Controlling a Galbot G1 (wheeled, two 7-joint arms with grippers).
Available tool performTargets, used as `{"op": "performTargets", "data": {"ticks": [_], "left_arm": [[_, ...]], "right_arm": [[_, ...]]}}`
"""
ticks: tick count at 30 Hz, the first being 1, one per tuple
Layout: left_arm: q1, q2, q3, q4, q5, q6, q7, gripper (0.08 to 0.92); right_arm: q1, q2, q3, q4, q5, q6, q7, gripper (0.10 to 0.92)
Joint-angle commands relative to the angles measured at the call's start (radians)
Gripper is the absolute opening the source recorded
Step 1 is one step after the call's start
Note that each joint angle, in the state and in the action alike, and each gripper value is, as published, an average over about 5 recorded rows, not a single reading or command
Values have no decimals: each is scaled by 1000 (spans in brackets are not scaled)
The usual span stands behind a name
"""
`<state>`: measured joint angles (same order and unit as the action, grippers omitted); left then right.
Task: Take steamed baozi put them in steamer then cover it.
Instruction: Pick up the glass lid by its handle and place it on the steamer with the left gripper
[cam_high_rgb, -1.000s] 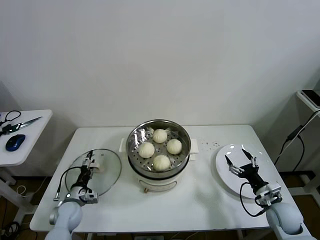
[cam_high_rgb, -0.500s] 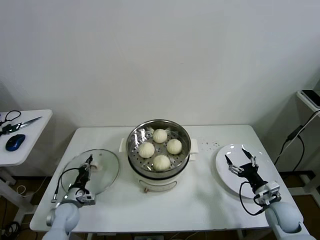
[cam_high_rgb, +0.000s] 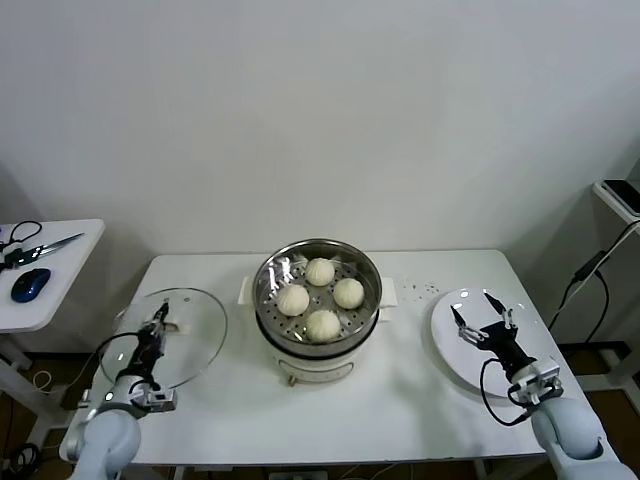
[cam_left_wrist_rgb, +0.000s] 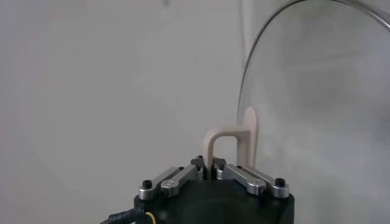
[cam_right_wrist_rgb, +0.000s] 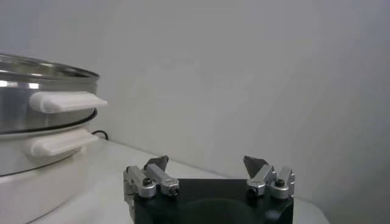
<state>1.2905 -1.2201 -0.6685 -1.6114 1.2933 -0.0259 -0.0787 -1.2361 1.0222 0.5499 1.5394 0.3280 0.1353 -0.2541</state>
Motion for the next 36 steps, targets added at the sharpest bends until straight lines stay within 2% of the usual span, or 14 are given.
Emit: {"op": "performTargets", "data": {"ticks": [1,6,10,14,18,21,27,32,36], "left_arm": [[235,72,-22,-463,-38,279,61,151],[246,129,25,-585,-53,436,88,151],[205,208,112,-612,-70,563,113,151],[113,279,239,-610,-89,674,129,151],[-41,311,466,-601,-100,782,170,151],[-172,268,614,-585,-55,811,244,151],[-381,127,794,-524,106,811,420,151],[-424,35,870,-439,192,811,484,151],[-418,-97,878,-358,246,811,490,151]], "right_arm": [[13,-6,-9,-17,-2,3,2,823],[33,-16,-24,-36,-3,6,-2,823],[49,-19,-36,-47,-4,6,-7,823],[59,-21,-48,-52,-7,5,-7,823],[70,-22,-59,-60,-11,4,-5,823],[74,-20,-62,-63,-12,3,-3,823],[74,-19,-50,-76,-16,7,-3,823],[68,-19,-28,-87,-18,14,-8,823],[60,-17,-5,-96,-19,21,-16,823]]}}
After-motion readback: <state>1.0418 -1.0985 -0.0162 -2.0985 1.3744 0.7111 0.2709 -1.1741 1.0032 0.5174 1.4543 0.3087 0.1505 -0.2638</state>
